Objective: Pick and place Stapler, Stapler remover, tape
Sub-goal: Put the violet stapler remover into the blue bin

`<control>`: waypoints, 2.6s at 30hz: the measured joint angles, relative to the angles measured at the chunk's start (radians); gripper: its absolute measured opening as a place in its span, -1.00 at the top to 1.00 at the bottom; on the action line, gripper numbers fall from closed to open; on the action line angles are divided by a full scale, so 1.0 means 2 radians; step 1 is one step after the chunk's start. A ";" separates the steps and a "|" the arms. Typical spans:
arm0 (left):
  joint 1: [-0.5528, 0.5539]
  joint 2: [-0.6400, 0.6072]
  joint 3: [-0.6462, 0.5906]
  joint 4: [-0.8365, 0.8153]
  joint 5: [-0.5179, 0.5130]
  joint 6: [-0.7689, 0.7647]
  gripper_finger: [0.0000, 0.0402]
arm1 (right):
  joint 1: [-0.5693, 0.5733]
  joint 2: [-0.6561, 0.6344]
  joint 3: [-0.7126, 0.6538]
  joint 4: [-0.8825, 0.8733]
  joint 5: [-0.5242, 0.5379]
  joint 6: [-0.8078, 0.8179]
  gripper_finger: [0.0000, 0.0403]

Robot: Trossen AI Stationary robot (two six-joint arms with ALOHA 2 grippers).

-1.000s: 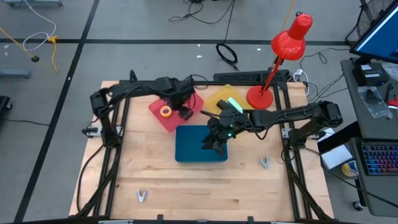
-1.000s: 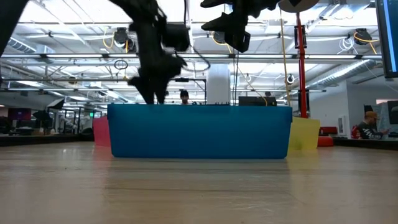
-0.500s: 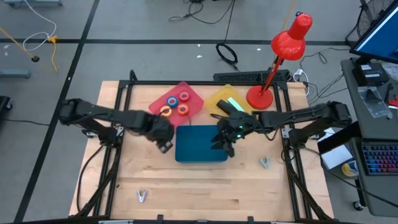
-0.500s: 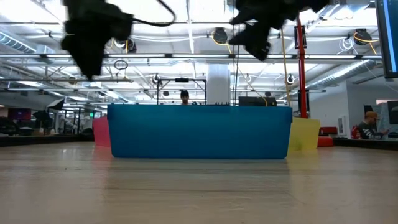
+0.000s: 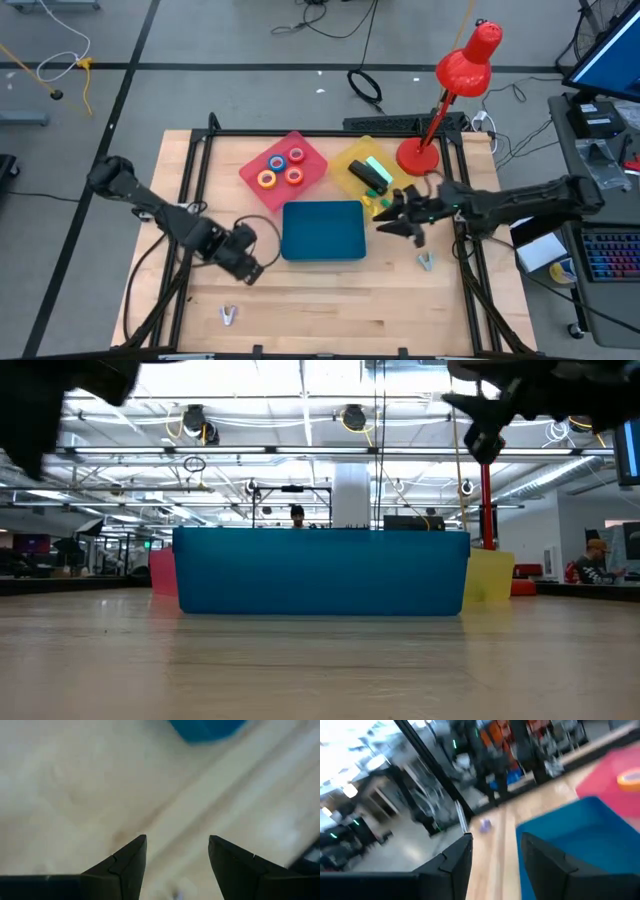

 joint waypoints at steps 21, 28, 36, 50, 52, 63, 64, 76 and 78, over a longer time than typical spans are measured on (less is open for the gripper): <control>-0.202 0.024 0.000 0.038 0.111 -0.505 -0.06 | -0.013 -0.105 -0.149 0.153 0.000 0.040 0.21; -0.211 0.065 0.000 0.076 0.102 -0.522 -0.06 | -0.013 -0.103 -0.149 0.147 0.001 0.039 0.20; -0.210 0.117 0.000 0.079 0.104 -0.518 -0.06 | -0.013 -0.103 -0.149 0.147 0.001 0.049 0.20; -0.211 0.134 -0.040 0.103 0.102 -0.512 -0.06 | -0.013 -0.103 -0.149 0.147 0.000 0.063 0.20; -0.211 0.133 -0.058 0.137 0.102 -0.512 -0.06 | -0.013 -0.103 -0.149 0.147 0.000 0.066 0.20; -0.211 0.133 -0.099 0.234 0.102 -0.511 -0.05 | -0.013 -0.103 -0.149 0.147 0.000 0.070 0.21; -0.211 0.133 -0.099 0.234 0.102 -0.510 -0.02 | -0.013 -0.103 -0.149 0.147 0.000 0.070 0.20; -0.211 0.133 -0.099 0.233 0.105 -0.495 0.77 | -0.013 -0.103 -0.149 0.147 0.026 0.064 0.20; -0.211 0.133 -0.099 0.233 0.105 -0.493 0.77 | -0.013 -0.103 -0.149 0.147 0.026 0.064 0.20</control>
